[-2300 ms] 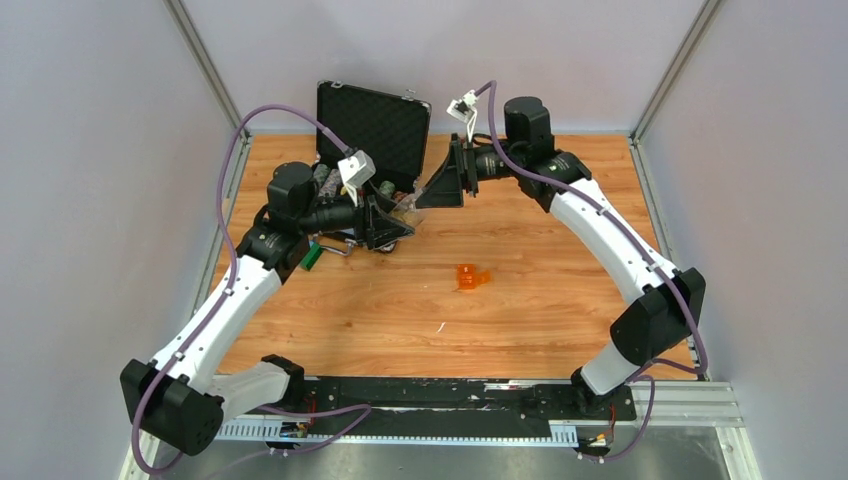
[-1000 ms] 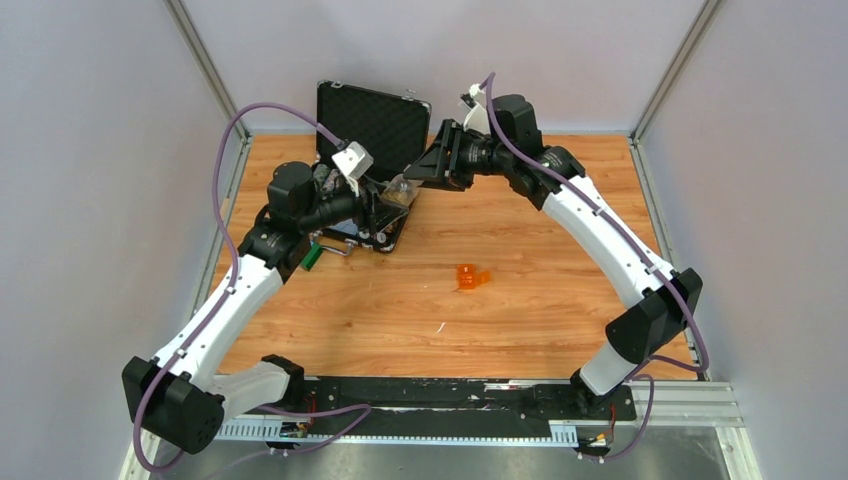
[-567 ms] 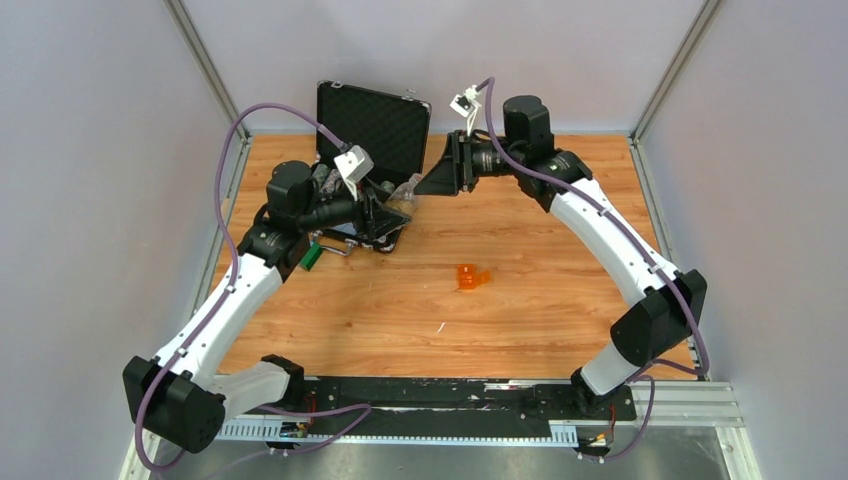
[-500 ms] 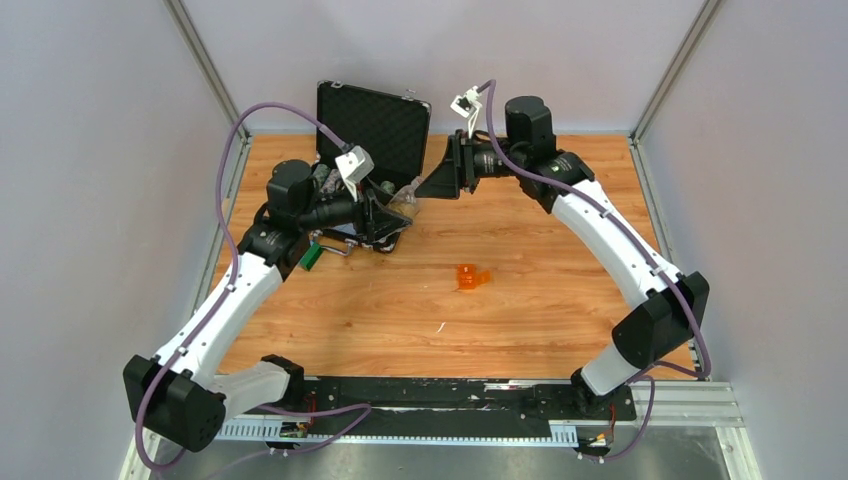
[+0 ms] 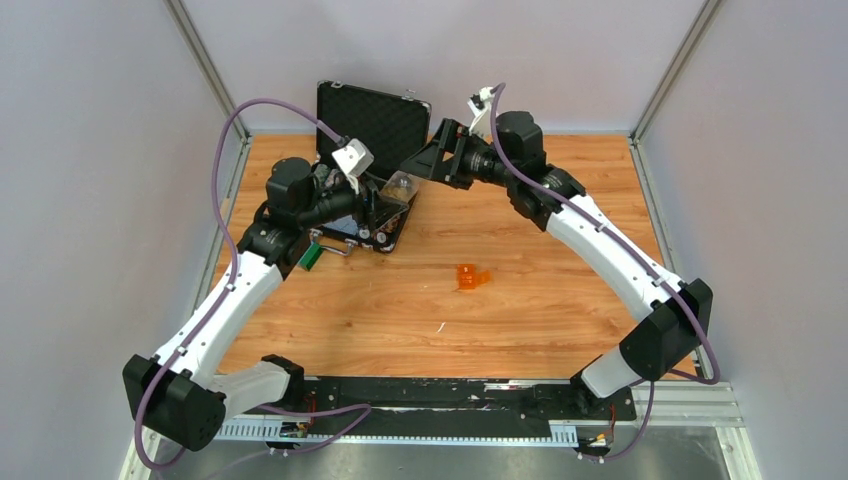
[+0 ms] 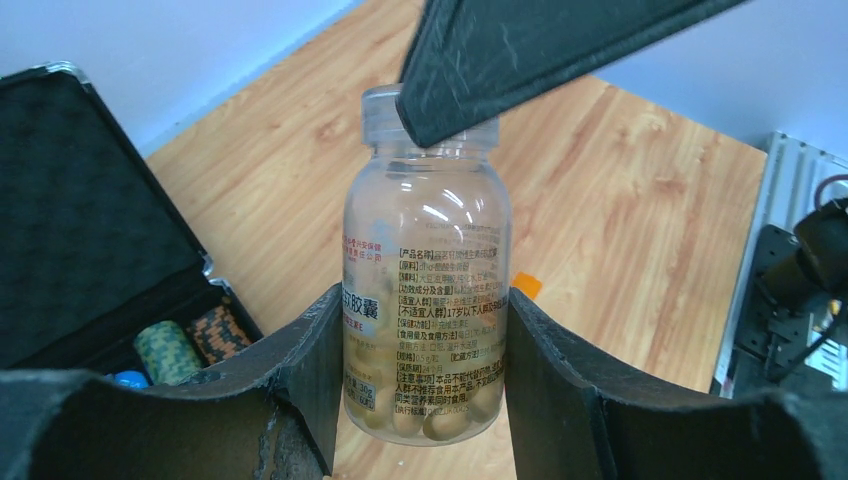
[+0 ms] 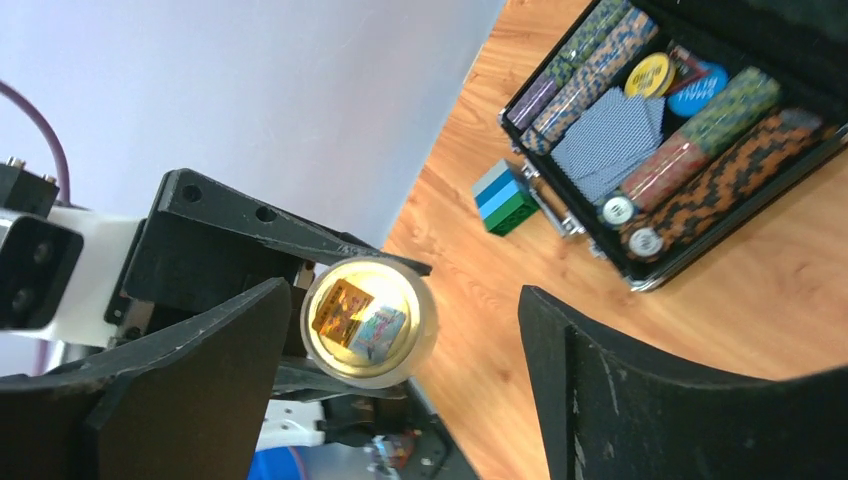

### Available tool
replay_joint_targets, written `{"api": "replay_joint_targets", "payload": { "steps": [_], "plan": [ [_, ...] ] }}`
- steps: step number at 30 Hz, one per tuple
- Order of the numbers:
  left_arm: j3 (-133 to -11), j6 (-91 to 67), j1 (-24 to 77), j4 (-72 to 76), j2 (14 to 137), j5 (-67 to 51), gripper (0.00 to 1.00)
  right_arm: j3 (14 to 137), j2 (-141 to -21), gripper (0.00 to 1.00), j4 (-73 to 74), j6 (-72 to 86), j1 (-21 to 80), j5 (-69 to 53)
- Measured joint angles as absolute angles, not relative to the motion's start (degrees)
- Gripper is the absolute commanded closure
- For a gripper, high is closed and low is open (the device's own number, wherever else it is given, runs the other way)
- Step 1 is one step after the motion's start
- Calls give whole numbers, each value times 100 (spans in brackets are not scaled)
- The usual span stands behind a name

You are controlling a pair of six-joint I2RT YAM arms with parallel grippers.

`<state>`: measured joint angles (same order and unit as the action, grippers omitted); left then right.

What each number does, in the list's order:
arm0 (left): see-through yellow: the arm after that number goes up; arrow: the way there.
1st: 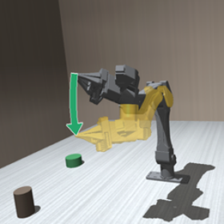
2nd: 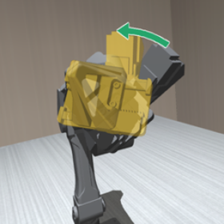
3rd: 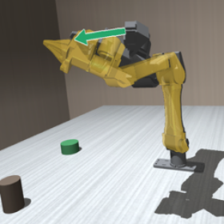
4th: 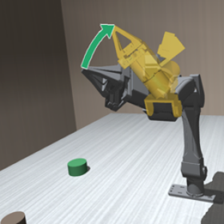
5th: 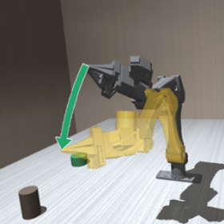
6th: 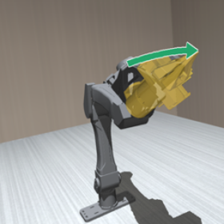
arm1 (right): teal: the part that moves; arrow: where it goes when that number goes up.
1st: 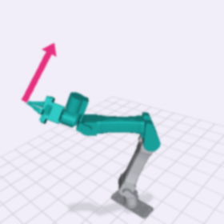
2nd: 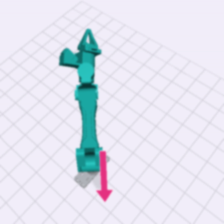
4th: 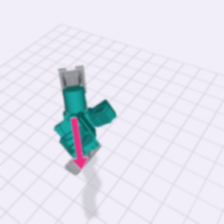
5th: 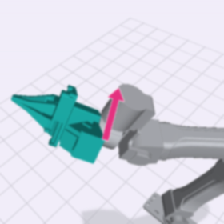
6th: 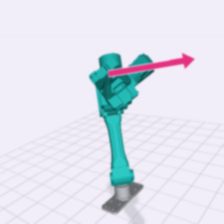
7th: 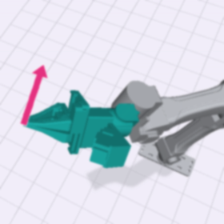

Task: Sort the pills into containers

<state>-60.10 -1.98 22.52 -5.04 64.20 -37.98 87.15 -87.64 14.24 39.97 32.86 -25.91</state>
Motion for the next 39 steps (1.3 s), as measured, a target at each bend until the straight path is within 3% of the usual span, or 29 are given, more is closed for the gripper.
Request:
{"api": "replay_joint_targets", "payload": {
  "steps": [3, 8, 13, 18, 20, 23, 25, 32, 35, 39],
  "plan": [
    [-6040, -178, 2252, -482, 6420, -3618, 100, 8742, -8759, 17, 1590, 4600, 3446, -2217],
    [-6040, -183, 2252, -410, 6420, -3457, 100, 8829, -8759, 42, 1758, 5214, 3465, -1970],
    [-6040, -211, 2252, -375, 6420, -3395, 100, 9054, -8779, 42, 1848, 5398, 3487, -1992],
    [-6040, -242, 2252, -360, 6420, -3395, 100, 9203, -8814, 49, 1916, 5380, 3485, -2088],
    [-6040, -259, 2252, -353, 6418, -3398, 100, 9220, -8825, 48, 1964, 5343, 3483, -2126],
    [-6040, -274, 2252, -355, 6418, -3398, 100, 9286, -8877, 33, 2005, 5194, 3481, -2217],
    [-6040, -292, 2252, -357, 6418, -3400, 100, 9330, -8901, 28, 2051, 5043, 3481, -2298],
    [-6040, -373, 2252, -357, 6418, -3430, 100, 9341, -8908, 32, 2075, 4801, 3481, -2416],
    [-6040, -401, 2252, -357, 6418, -3481, 100, 9341, -8919, 43, 2075, 4744, 3481, -2438],
    [-6040, -484, 2252, -329, 6418, -3642, 100, 9382, -9011, 64, 2078, 4683, 3461, -2495]
  ]
}}
